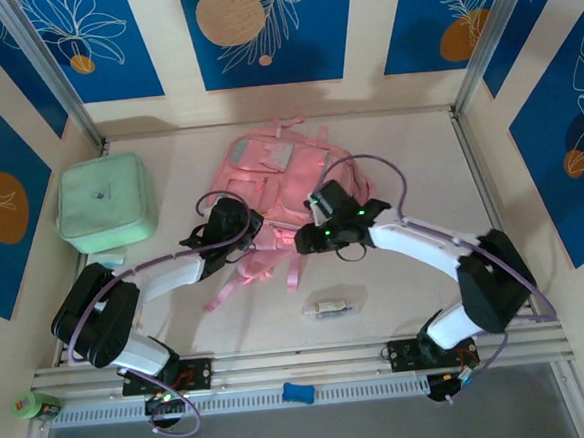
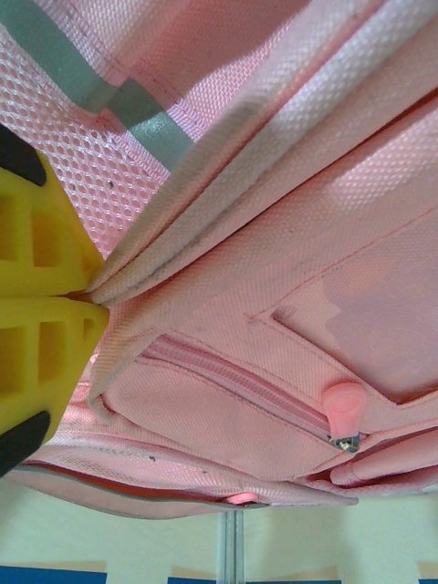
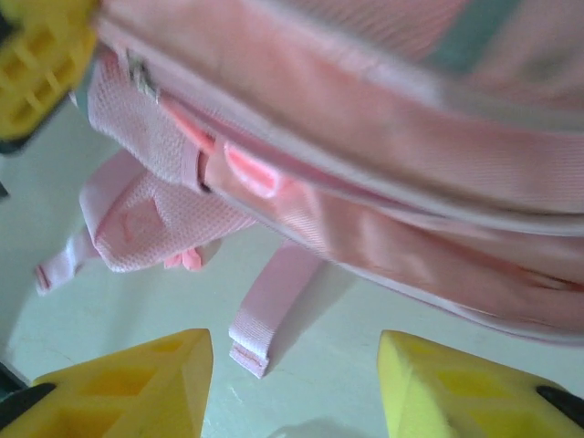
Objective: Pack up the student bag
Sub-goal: Zip the student bag at the top-center of the table.
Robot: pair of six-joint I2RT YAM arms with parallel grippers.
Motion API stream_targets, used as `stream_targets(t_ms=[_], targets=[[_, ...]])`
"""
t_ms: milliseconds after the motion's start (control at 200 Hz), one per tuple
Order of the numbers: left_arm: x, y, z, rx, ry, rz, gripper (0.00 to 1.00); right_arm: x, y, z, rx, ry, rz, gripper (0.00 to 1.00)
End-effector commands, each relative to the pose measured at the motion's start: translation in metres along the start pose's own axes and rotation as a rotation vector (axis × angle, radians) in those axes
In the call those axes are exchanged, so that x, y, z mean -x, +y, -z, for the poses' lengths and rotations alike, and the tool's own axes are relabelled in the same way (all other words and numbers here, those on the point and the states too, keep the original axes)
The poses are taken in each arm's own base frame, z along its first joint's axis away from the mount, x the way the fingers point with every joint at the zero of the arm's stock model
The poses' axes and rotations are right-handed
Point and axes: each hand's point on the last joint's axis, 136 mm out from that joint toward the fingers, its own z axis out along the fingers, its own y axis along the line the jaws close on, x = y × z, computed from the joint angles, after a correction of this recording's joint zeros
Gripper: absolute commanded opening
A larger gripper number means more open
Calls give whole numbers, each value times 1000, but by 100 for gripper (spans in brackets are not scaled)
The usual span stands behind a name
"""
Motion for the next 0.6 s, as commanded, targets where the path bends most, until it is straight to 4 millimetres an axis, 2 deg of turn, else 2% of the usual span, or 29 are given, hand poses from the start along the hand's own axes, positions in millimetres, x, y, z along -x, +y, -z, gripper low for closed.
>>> stream_targets(t_ms=[0, 230, 515, 595], targets=[[0, -18, 11, -47, -9, -17, 0, 24, 33, -16, 55, -62, 73, 48], [2, -22, 12, -57, -16, -16, 0, 49, 44, -39, 14, -122, 104, 44], [-1, -25, 9, -69, -4, -15, 0, 65, 28, -53, -111, -188, 135, 37], [0, -25, 8, -74, -6, -13, 0, 70, 31, -52, -117, -209, 167, 37]])
